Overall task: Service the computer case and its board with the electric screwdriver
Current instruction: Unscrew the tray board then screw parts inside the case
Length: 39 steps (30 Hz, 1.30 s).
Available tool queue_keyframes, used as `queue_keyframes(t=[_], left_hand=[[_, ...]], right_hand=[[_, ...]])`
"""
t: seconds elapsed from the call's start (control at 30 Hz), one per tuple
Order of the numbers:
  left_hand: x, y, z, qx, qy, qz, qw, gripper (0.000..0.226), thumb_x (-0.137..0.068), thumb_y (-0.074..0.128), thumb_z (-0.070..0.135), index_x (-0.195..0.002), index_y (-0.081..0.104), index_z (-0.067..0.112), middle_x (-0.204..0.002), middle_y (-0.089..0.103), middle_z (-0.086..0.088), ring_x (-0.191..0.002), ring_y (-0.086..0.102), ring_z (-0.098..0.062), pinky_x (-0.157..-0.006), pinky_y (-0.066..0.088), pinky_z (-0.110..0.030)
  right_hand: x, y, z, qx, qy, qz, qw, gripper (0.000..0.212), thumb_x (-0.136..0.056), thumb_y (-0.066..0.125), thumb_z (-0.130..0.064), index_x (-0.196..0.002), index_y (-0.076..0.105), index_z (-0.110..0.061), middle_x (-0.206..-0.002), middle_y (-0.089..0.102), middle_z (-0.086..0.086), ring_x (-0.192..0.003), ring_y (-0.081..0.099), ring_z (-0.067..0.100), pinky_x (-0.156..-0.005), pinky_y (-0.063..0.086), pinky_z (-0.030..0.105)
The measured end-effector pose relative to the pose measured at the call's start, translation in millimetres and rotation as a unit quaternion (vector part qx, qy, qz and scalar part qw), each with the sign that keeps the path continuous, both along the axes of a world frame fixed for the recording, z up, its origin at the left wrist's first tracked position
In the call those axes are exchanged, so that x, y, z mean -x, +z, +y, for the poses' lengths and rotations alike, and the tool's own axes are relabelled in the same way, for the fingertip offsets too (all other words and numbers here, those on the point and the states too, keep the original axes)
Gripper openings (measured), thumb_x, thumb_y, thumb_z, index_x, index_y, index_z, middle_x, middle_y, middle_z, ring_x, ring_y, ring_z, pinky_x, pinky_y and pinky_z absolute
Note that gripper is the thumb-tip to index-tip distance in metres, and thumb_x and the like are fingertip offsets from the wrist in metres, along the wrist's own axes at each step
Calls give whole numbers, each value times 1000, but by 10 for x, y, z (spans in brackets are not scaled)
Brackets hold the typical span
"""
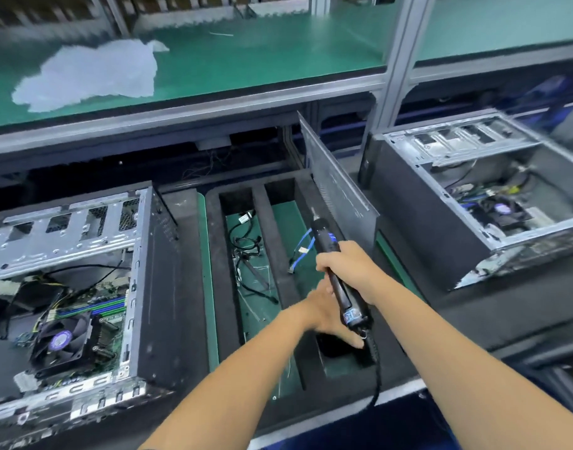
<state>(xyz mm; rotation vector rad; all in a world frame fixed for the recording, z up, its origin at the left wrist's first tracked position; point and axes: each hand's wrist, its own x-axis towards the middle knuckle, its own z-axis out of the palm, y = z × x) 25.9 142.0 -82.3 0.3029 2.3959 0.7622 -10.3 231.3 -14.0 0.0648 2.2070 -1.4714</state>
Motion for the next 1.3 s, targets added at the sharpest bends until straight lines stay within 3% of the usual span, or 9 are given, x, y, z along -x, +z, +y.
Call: queue_keyframes(t=[0.2, 0.4, 0.47, 0.53, 0.7, 0.87, 1.0, 1.13, 1.3], left_hand=[[-55, -96, 118, 28, 79, 2, 996, 75, -85, 65, 2, -146, 20, -1, -151, 31, -11, -138, 32, -20, -111, 28, -28], [-160, 105, 106, -102, 100, 93, 985, 25, -92, 52, 11, -116, 50, 18, -115, 57, -6, -108, 50, -12, -95, 28, -12], [-68, 160, -19, -138, 194, 123, 963, 39, -87, 53, -4, -97, 43, 32, -95, 50, 6, -84, 50, 0, -75, 37, 0], [20, 326, -181, -130, 287, 147, 938, 46, -74, 70, -3, -110, 52, 21, -109, 55, -1, -98, 56, -11, -83, 43, -9], [134, 816, -528, -166, 387, 172, 890, 106, -57, 83, 20, -145, 24, 12, -134, 34, -4, -124, 39, -20, -99, 36, -25], [143, 1287, -775, -120, 455, 229, 852, 89, -54, 79, 55, -130, 39, 30, -126, 37, -3, -118, 39, -21, -102, 35, -37], [12, 1680, -1027, -134, 484, 205, 840, 77, -44, 66, 73, -106, 40, 37, -117, 38, -1, -110, 45, -26, -98, 41, -46], [-172, 1913, -1336, -172, 507, 166, 828, 80, -46, 66, 74, -109, 43, 29, -125, 44, -5, -111, 48, -25, -92, 43, -43], [-404, 2034, -1772, -197, 573, 133, 785, 116, -43, 70, 72, -138, 33, 17, -139, 43, -6, -122, 46, -27, -98, 43, -43]], right_hand=[[-80, -39, -55, -1, 34, -14, 999, 24, -66, 62, -12, -64, 38, -16, -61, 43, 9, -62, 42, 25, -65, 34, 37], [-36, 133, -85, -14, 53, -18, 998, 19, -68, 64, -14, -73, 45, -13, -64, 52, 11, -58, 48, 27, -66, 42, 38], [9, 216, -108, -14, 46, -7, 999, 19, -68, 64, -14, -80, 49, -10, -70, 53, 11, -62, 49, 27, -68, 42, 38], [45, 323, -151, -21, 35, 10, 999, 25, -70, 65, -16, -89, 54, -6, -82, 54, 14, -72, 52, 28, -71, 46, 39], [42, 734, -243, -25, 11, 58, 998, 32, -69, 67, -18, -94, 56, -1, -88, 61, 23, -73, 57, 31, -73, 50, 44], [41, 1152, -211, 29, -10, 79, 996, 50, -73, 76, -21, -112, 58, 5, -96, 64, 25, -71, 62, 31, -79, 55, 50], [-45, 1277, -255, 82, 5, 78, 994, 38, -78, 84, -22, -94, 62, 5, -99, 67, 21, -52, 64, 22, -49, 52, 35], [-200, 1282, -455, 114, 69, 41, 990, 39, -75, 87, -28, -103, 65, -12, -99, 70, 8, -47, 61, 21, -49, 52, 28], [-419, 1290, -915, 69, 131, 72, 986, 63, -72, 87, -17, -122, 55, 1, -116, 69, 10, -68, 62, 24, -67, 56, 39]])
